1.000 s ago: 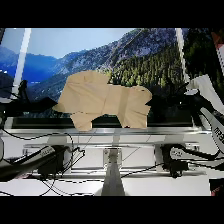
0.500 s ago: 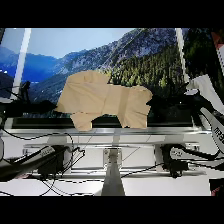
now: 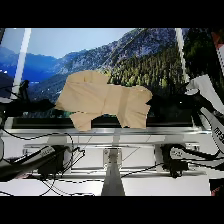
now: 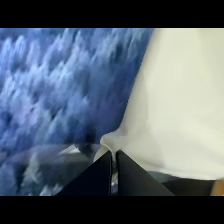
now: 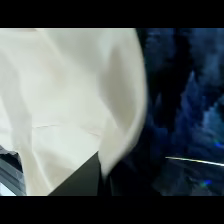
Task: Fold the clothes and pants, and hang the long-sleeved shirts on hangers.
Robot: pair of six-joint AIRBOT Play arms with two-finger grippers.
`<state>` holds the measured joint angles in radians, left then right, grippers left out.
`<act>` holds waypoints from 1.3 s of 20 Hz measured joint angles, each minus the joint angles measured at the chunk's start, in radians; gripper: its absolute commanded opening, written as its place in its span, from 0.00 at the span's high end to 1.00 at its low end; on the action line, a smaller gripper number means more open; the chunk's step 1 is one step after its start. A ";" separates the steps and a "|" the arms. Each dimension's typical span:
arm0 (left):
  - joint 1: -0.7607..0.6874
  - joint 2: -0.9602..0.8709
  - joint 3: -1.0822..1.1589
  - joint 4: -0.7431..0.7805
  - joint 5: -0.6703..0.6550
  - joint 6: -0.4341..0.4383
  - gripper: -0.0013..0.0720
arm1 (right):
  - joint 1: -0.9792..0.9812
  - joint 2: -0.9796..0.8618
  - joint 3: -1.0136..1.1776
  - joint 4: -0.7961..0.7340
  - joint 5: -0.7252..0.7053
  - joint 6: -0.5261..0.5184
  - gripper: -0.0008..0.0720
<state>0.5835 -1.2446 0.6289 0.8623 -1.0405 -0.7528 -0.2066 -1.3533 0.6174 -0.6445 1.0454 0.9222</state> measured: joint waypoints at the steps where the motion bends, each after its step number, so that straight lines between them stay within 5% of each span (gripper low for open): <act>1: 0.000 0.002 0.011 -0.051 0.000 0.019 0.96 | 0.000 0.000 0.020 0.003 0.017 0.000 0.97; 7: 0.000 0.080 0.258 -0.374 -0.006 0.094 0.96 | 0.001 0.008 0.364 0.039 0.254 0.002 0.97; 12: 0.000 0.231 0.571 -0.476 0.053 0.108 0.96 | 0.001 0.115 0.770 0.075 0.318 0.047 0.97; 21: 0.001 0.624 0.705 -0.510 0.524 0.114 0.96 | 0.001 0.467 1.214 0.027 0.089 0.077 0.97; 26: 0.001 0.726 0.711 -0.419 0.616 0.089 0.96 | 0.001 0.594 1.273 -0.068 -0.017 0.083 0.97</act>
<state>0.5846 -0.5190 1.3396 0.4435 -0.4248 -0.6640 -0.2054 -0.7593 1.8904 -0.7124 1.0283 1.0054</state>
